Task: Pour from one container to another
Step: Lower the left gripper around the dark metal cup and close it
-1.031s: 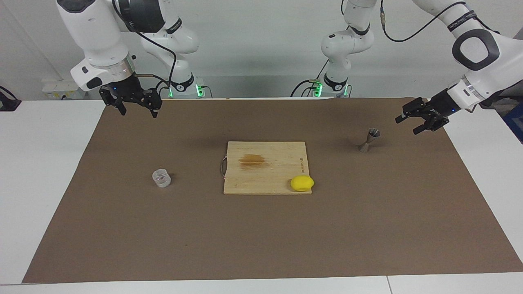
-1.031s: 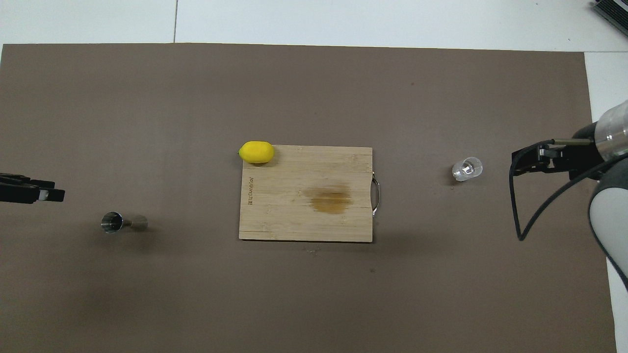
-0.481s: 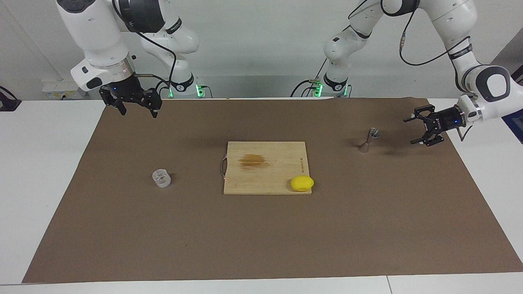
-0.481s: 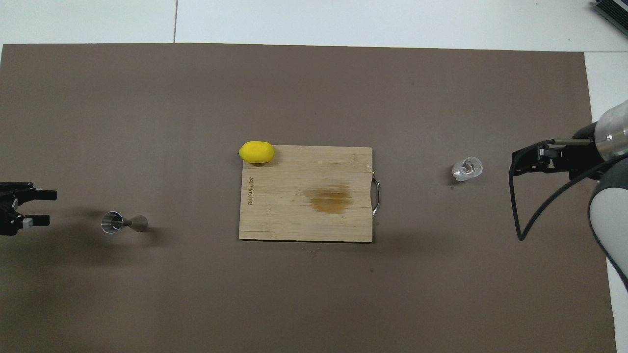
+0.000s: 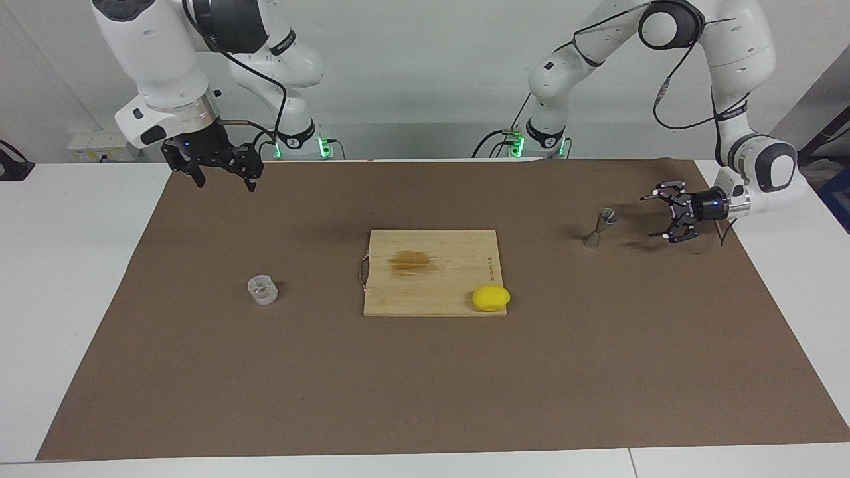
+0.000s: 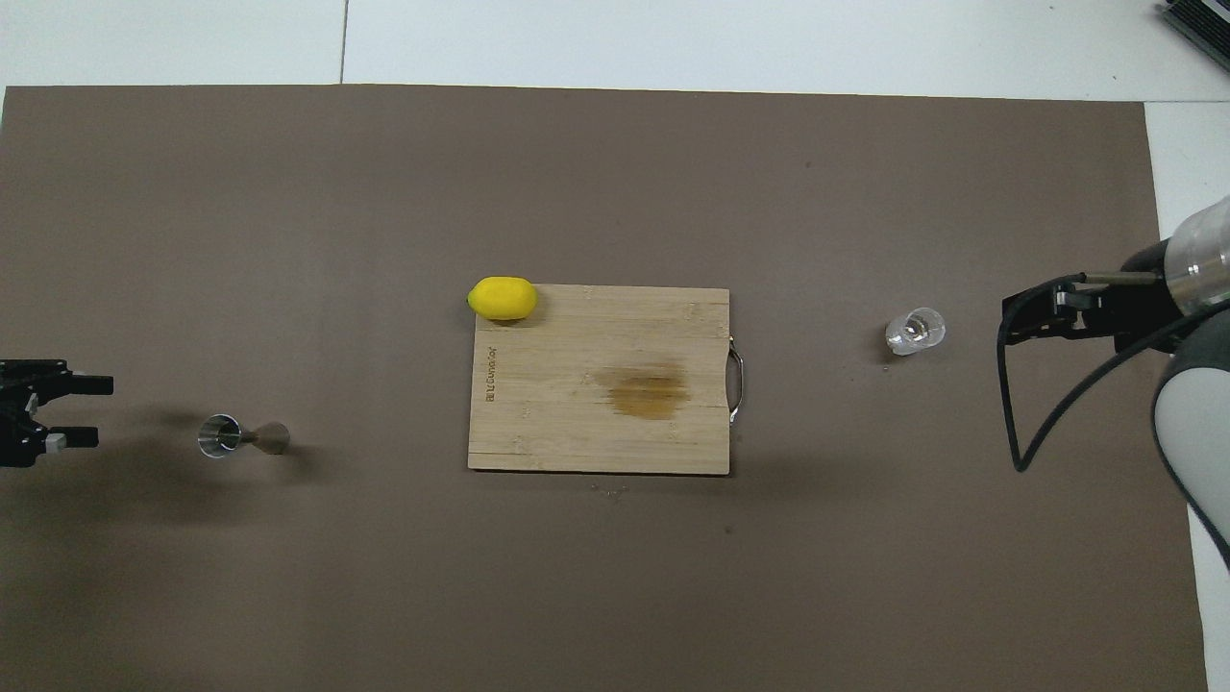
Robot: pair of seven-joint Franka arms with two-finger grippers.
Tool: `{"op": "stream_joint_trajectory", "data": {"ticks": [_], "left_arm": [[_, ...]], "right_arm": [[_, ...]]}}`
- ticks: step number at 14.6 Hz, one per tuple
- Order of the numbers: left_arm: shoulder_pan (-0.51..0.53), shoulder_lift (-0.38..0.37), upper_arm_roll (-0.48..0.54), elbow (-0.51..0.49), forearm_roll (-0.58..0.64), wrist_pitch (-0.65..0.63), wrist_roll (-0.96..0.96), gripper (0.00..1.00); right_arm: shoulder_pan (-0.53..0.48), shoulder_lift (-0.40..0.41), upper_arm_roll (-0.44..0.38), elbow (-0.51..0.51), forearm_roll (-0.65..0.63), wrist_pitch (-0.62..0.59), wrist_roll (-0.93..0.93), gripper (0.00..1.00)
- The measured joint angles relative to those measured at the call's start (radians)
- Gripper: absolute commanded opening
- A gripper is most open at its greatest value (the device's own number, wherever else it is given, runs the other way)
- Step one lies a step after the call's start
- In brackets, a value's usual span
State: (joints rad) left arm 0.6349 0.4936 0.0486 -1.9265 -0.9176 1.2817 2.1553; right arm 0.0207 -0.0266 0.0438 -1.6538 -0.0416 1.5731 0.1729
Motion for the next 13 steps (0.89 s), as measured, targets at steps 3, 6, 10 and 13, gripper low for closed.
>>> {"op": "stream_joint_trajectory", "data": {"ticks": [3, 6, 10, 13], "left_arm": [[-0.035, 0.018, -0.017, -0.015, -0.089, -0.047, 0.096, 1.00], [-0.092, 0.016, -0.019, -0.015, -0.124, -0.080, 0.130, 1.00], [-0.110, 0.011, -0.019, -0.015, -0.125, -0.103, 0.186, 1.00], [-0.116, 0.005, -0.019, -0.015, -0.124, -0.106, 0.240, 1.00]], "right_arm": [[0.000, 0.000, 0.000, 0.000, 0.000, 0.000, 0.000, 1.00], [0.000, 0.000, 0.000, 0.000, 0.000, 0.000, 0.000, 1.00], [0.000, 0.000, 0.000, 0.000, 0.000, 0.000, 0.001, 1.00], [0.000, 0.000, 0.000, 0.000, 0.000, 0.000, 0.001, 1.00]]}}
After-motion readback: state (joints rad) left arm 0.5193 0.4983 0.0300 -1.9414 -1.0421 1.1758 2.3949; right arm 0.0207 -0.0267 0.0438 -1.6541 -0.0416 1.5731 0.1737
